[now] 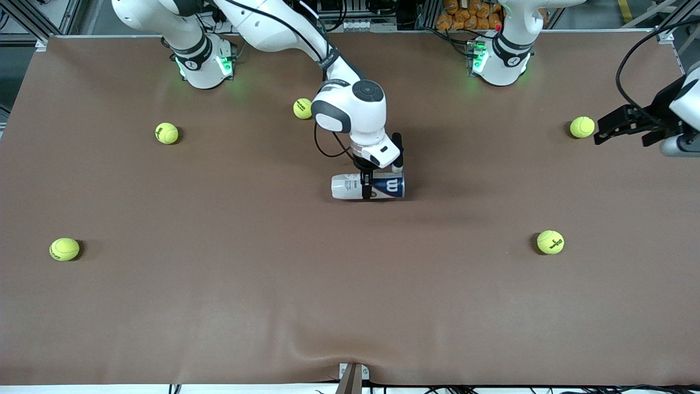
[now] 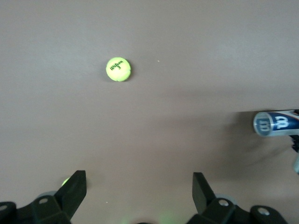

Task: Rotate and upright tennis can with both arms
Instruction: 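Set the can down lying flat while the left gripper approaches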

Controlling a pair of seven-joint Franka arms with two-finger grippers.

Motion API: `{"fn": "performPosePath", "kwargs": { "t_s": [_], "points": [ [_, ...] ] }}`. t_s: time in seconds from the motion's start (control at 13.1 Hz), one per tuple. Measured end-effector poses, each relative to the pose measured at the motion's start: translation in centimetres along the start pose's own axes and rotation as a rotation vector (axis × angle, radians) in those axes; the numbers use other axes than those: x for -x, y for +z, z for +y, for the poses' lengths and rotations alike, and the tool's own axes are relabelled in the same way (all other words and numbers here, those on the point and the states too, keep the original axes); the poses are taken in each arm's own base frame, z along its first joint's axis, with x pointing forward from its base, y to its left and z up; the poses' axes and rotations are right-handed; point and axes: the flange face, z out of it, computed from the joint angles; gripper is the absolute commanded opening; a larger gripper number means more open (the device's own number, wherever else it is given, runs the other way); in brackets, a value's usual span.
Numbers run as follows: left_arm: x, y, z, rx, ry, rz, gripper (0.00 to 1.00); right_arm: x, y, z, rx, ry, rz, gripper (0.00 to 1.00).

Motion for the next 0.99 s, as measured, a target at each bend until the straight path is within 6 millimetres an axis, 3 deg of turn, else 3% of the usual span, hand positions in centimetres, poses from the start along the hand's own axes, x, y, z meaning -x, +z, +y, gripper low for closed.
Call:
{"fn": "performPosePath", "kwargs": {
  "t_s": [0.08, 0.31, 0.61, 0.69, 0.84, 0.99],
  "points": [
    [-0.3, 0.6, 0.0, 0.006, 0.001, -0.010, 1.00, 0.1, 0.8, -0.3, -0.005, -0.005, -0.006, 1.00],
    [-1.3, 3.3, 0.3, 0.054, 0.051, -0.060, 1.00, 0.3, 1.6, 0.1, 0.008, -0.002, 0.011, 1.00],
    [-3.1, 7.2, 0.6, 0.111, 0.107, -0.116, 1.00, -1.0, -1.0, 1.0, 0.027, 0.006, 0.049, 1.00],
    [-3.5, 8.2, 0.7, 0.154, 0.127, -0.128, 1.00, -1.3, -2.7, 1.3, 0.018, 0.015, 0.037, 1.00],
    [-4.8, 10.8, -0.4, 0.286, 0.137, -0.151, 1.00, -0.6, -8.1, 3.1, -0.003, 0.054, -0.021, 1.00],
    [-6.0, 13.5, -1.5, 0.352, 0.138, -0.164, 1.00, 2.4, -15.0, 6.7, -0.014, 0.131, -0.085, 1.00]
  ]
}}
